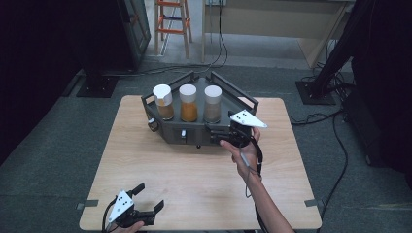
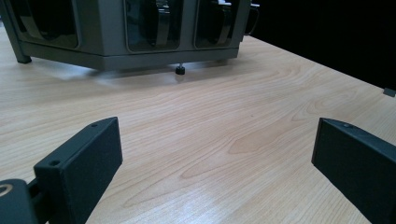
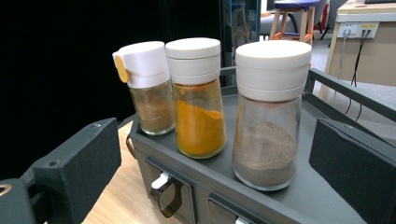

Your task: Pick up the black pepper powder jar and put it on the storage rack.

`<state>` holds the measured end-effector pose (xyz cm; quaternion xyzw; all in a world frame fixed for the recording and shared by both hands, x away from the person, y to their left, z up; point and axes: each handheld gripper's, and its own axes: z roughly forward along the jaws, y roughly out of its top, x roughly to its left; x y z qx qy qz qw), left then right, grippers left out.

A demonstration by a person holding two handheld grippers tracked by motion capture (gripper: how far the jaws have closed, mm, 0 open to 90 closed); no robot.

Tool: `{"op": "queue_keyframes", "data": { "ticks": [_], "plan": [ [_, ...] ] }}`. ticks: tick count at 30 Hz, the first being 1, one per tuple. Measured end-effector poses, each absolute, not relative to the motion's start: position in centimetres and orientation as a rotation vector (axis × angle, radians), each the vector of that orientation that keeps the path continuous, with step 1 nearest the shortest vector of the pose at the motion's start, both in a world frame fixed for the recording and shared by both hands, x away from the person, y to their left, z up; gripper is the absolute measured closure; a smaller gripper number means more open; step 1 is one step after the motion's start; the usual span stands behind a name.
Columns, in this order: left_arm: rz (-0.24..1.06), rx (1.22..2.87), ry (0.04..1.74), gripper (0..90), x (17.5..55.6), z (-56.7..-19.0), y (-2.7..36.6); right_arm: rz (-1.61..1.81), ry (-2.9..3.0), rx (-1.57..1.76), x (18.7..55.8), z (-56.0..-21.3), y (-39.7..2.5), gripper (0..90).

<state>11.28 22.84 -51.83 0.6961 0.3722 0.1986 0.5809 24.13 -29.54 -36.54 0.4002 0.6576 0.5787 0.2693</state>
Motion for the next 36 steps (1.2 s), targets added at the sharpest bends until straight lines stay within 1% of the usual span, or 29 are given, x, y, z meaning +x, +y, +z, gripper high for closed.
{"op": "queue_keyframes", "data": {
  "ticks": [21,36],
  "plan": [
    [0.471,1.622,0.87,1.6,11.2,-51.8,22.9,1.605,1.806,1.046,22.0,-38.6,-30.2,2.1],
    [0.472,1.624,0.861,1.6,11.2,-51.9,22.8,1.635,1.834,0.99,19.2,-41.1,-30.9,2.1]
  ]
}}
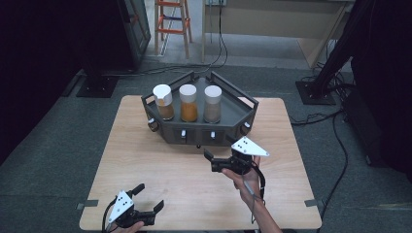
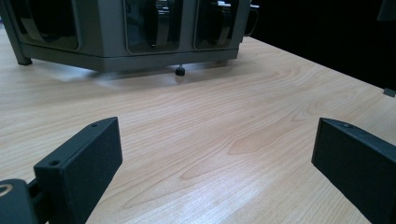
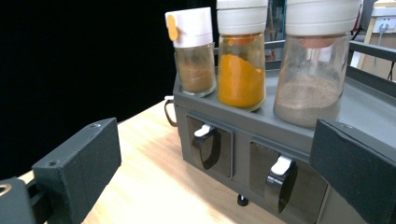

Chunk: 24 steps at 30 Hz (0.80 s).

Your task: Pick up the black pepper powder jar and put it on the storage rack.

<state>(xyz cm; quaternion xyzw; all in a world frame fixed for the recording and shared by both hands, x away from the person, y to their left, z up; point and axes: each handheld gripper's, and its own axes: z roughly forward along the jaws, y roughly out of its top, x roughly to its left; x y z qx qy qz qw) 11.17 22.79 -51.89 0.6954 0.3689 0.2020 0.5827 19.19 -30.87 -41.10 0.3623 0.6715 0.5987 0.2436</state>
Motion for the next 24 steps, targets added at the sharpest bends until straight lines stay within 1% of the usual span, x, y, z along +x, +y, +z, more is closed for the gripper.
{"op": "queue_keyframes", "data": {
  "ticks": [12,24],
  "plan": [
    [0.474,1.623,0.86,1.6,11.2,-51.9,22.8,1.654,1.874,0.988,17.8,-42.9,-31.3,2.1],
    [0.474,1.622,0.859,1.6,11.2,-52.0,22.8,1.646,1.905,0.956,15.5,-44.7,-31.3,2.1]
  ]
}}
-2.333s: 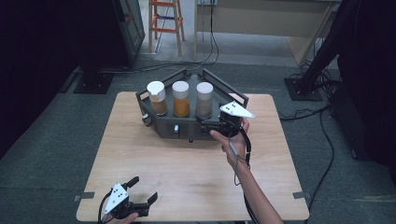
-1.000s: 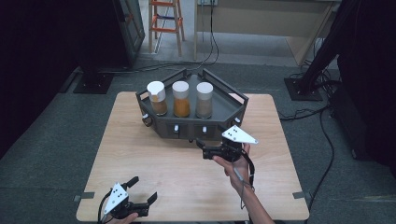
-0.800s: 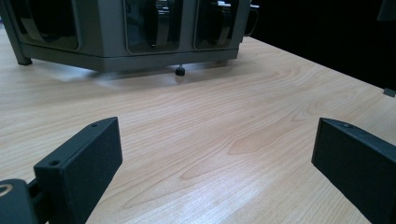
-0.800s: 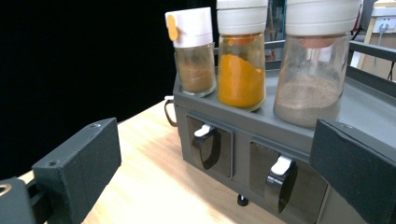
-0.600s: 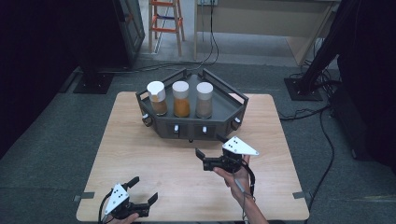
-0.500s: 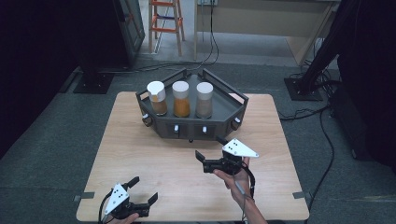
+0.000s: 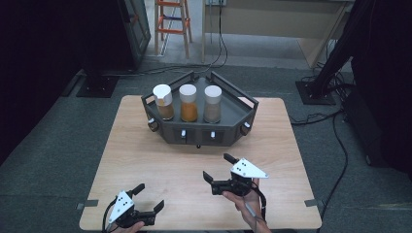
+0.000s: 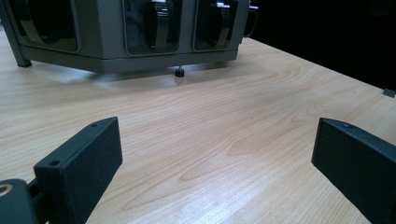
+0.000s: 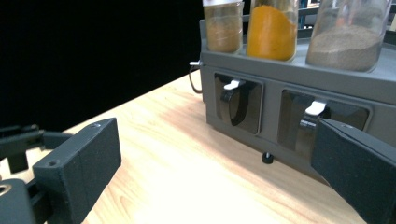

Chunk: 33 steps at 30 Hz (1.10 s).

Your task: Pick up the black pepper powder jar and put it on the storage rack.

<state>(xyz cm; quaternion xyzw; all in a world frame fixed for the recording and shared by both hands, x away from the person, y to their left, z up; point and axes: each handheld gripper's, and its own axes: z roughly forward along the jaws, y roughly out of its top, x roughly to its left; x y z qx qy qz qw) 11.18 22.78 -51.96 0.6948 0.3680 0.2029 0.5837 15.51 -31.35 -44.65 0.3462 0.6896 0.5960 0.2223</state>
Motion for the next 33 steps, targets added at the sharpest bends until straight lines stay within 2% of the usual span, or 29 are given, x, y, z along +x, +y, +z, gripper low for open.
{"op": "queue_keyframes", "data": {
  "ticks": [18,33],
  "plan": [
    [0.475,1.616,0.857,1.6,11.2,-52.0,22.9,1.653,1.951,0.922,13.1,-47.8,-31.1,2.1],
    [0.474,1.614,0.855,1.6,11.3,-52.0,22.8,1.644,1.983,0.941,13.1,-49.7,-31.0,2.1]
  ]
}}
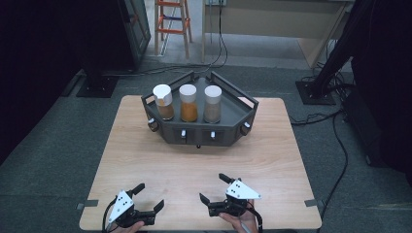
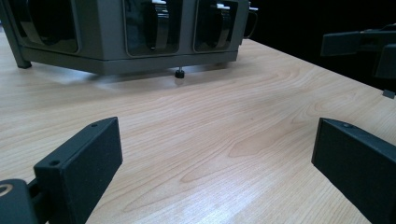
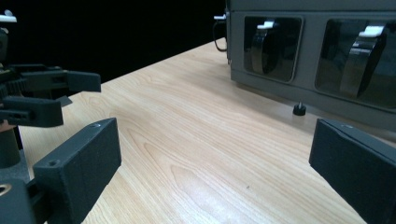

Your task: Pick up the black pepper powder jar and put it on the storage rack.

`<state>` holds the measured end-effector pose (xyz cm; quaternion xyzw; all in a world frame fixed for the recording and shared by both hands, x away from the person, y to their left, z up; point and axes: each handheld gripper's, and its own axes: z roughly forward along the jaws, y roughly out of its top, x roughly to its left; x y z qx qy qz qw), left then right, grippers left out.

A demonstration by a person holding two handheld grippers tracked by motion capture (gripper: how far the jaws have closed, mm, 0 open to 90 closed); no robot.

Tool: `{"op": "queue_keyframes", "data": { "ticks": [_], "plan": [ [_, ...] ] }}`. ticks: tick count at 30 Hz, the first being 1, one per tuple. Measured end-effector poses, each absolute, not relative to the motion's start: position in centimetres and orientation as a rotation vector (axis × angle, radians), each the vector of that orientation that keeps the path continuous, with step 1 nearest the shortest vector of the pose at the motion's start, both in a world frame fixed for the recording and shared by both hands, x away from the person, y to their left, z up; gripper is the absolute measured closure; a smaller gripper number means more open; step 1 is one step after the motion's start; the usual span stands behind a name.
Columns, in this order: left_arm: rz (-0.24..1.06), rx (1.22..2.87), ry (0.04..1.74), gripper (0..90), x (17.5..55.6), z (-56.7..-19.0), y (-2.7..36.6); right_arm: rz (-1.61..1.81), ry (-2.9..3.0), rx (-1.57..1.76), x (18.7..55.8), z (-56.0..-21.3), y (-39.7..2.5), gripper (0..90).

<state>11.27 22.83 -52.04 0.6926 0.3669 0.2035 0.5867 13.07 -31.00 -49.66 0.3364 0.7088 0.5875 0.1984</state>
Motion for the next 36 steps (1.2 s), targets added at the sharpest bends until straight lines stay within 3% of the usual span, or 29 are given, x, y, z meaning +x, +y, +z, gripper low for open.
{"op": "queue_keyframes", "data": {
  "ticks": [36],
  "plan": [
    [0.482,1.605,0.845,1.6,11.0,-51.92,22.93,1.645,1.975,0.967,13.19,-49.94,-31.32,2.1]
  ]
}}
